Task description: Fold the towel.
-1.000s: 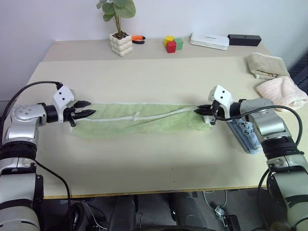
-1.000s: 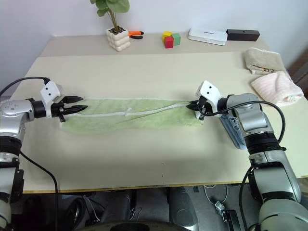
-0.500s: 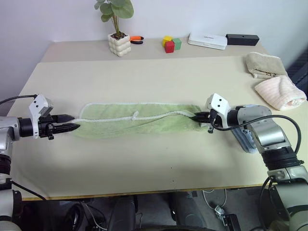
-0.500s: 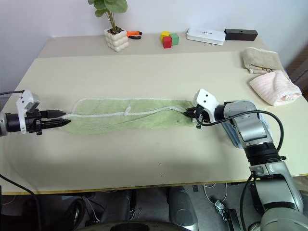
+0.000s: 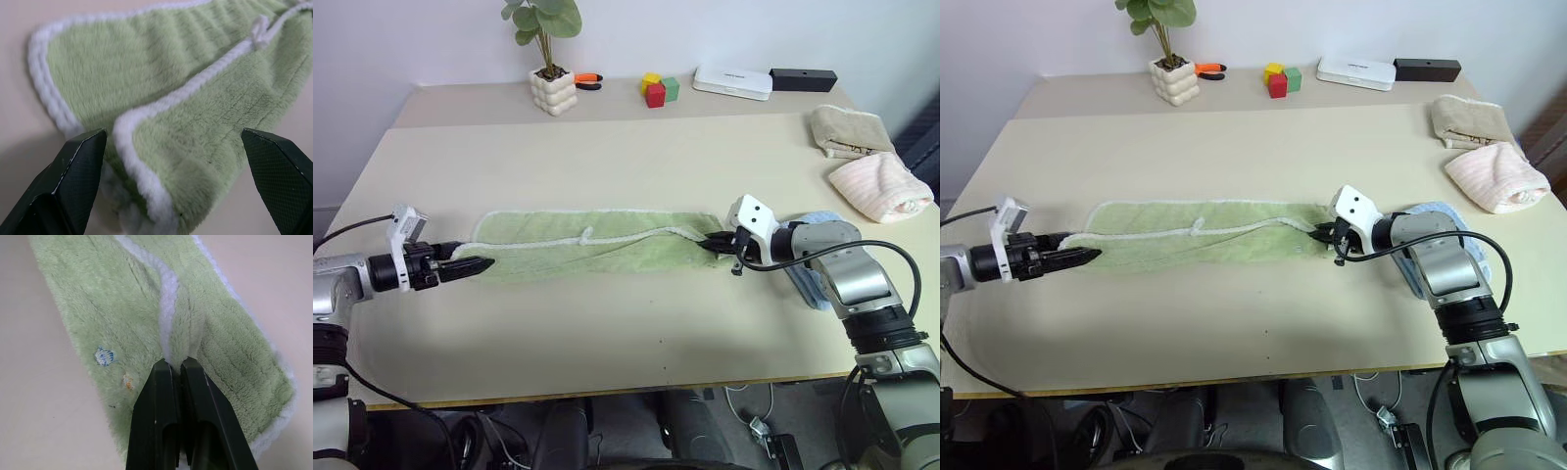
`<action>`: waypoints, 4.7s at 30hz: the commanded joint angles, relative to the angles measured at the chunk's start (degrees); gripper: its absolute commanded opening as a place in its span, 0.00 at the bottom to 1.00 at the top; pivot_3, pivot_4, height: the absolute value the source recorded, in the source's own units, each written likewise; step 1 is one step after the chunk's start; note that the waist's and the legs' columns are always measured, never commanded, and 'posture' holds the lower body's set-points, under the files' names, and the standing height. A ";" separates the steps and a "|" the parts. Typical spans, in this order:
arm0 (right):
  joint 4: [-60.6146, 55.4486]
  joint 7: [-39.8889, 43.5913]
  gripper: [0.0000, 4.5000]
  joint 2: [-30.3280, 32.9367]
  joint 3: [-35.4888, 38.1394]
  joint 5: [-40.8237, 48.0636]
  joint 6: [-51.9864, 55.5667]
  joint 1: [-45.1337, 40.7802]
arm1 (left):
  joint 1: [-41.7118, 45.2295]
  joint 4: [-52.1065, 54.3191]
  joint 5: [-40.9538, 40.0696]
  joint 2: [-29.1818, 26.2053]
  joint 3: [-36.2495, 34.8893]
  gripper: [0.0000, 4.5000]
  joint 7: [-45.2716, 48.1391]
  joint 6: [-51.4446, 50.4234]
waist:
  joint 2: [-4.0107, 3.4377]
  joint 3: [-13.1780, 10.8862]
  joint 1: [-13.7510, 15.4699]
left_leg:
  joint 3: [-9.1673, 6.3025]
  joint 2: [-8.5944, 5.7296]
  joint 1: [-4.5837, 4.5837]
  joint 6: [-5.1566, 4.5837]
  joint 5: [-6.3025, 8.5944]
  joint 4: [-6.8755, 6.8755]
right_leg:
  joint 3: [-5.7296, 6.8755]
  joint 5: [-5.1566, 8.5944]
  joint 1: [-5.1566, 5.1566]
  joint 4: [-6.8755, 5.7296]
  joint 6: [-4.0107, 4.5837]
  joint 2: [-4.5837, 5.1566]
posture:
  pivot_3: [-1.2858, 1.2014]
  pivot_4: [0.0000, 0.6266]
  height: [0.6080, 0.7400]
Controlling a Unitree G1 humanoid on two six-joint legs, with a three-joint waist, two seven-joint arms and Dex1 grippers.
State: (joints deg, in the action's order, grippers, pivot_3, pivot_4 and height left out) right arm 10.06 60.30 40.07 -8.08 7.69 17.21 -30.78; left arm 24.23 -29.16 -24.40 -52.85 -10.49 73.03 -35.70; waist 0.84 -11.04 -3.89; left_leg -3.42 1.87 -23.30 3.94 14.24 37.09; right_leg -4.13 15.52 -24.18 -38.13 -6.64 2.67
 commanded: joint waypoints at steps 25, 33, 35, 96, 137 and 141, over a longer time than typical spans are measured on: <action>-1.81 -1.51 0.00 -0.26 1.08 0.04 -0.78 0.96 | -0.96 0.83 -2.61 -0.48 -4.53 0.01 -3.28 -3.31 | 0.01 0.00 0.04 | 0.00 0.00 0.01 0.00 0.00 -0.01 | 0.00 0.00 0.00 0.01 0.00 0.01 | 0.52 0.24 1.00; -4.18 0.32 0.00 2.04 3.38 2.51 1.41 1.23 | -2.09 4.72 -3.75 -1.98 -6.13 0.01 -3.07 -2.38 | 0.01 0.00 0.05 | 0.00 0.00 0.00 0.00 0.00 -0.01 | 0.00 0.00 0.00 0.02 0.00 0.01 | 0.52 0.24 1.00; -5.75 1.53 0.00 3.28 4.42 4.16 3.32 1.43 | -2.67 6.55 -3.77 -2.06 -6.94 0.01 -2.98 -0.49 | 0.01 0.00 0.08 | 0.00 0.00 0.00 0.00 0.00 -0.01 | 0.00 0.00 0.00 0.02 0.00 0.01 | 0.52 0.24 1.00; -9.76 -41.47 0.02 -28.51 13.84 5.50 0.18 -2.68 | 12.19 13.08 -10.76 19.88 -14.55 0.00 -35.48 3.94 | 0.03 0.04 0.30 | -0.07 -0.02 -0.02 0.04 -0.02 0.01 | 0.01 -0.02 -0.01 -0.06 -0.01 0.07 | 0.52 0.24 1.00; -40.66 -63.55 0.99 -30.91 35.62 46.14 39.95 19.78 | -1.40 21.82 -4.01 10.90 -6.07 0.99 -16.41 15.87 | 0.07 0.12 0.94 | -0.03 0.00 0.86 0.04 -0.01 -0.61 | 0.00 0.01 0.85 0.48 0.03 0.04 | 0.52 0.24 1.00; -44.22 -69.44 0.99 -32.02 38.72 56.12 42.94 27.72 | -2.55 24.00 -6.95 7.28 -5.76 0.99 -8.22 13.76 | 0.05 0.11 1.28 | 0.01 0.01 0.88 0.04 -0.01 -0.95 | -0.01 0.03 0.80 0.73 0.08 0.05 | 0.52 0.24 1.00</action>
State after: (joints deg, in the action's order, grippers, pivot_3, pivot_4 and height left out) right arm -30.61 -6.99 8.28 28.92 58.24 59.50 -4.17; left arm 21.52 -7.64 -29.22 -44.08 -15.96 61.46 -21.32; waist 0.90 -10.93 -2.60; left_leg -3.39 1.88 -22.43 3.98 14.23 36.15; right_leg -4.15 15.56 -23.39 -37.40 -6.55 2.72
